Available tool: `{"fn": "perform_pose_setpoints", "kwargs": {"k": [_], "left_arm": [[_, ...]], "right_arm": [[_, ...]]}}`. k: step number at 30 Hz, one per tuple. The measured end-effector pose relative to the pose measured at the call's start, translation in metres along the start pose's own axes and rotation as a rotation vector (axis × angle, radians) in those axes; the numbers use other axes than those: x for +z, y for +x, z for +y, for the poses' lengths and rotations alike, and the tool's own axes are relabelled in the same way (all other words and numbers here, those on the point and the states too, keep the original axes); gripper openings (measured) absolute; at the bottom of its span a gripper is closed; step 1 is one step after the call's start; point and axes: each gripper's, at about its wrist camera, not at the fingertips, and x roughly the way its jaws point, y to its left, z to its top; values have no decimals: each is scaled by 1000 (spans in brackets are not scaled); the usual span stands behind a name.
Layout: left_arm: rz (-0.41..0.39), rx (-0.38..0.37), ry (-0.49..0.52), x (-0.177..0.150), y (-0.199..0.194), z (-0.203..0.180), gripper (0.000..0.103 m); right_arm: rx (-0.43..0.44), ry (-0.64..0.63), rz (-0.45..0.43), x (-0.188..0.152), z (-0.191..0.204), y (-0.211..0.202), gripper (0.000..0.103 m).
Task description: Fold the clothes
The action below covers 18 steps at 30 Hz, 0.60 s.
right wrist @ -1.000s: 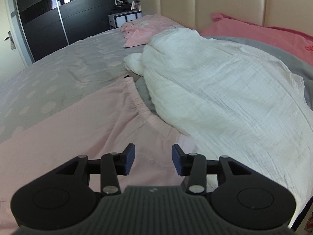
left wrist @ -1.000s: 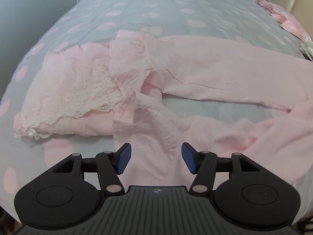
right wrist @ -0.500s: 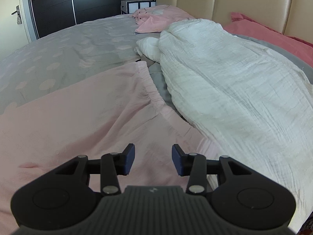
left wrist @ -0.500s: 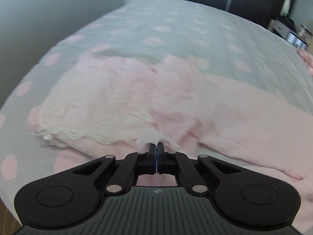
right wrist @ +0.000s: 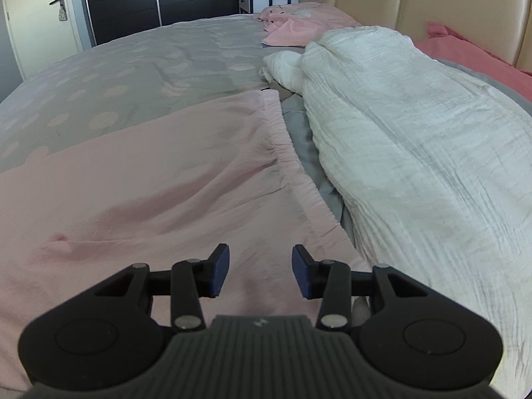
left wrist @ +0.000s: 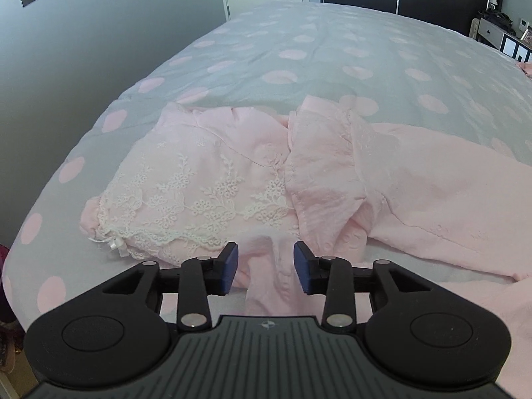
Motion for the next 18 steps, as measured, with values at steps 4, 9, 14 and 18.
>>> {"fn": "perform_pose_setpoints", "kwargs": {"k": [4, 9, 14, 18], "left_arm": [[20, -4, 26, -8, -7, -3, 38], [33, -14, 33, -15, -16, -3, 38], [19, -18, 29, -17, -24, -1, 39], [21, -17, 44, -20, -27, -2, 40]], "right_arm": [[51, -8, 44, -9, 8, 10, 60], [103, -167, 91, -26, 46, 21, 63], [46, -316, 148, -42, 64, 37, 10], [57, -269, 118, -32, 52, 19, 0]]}}
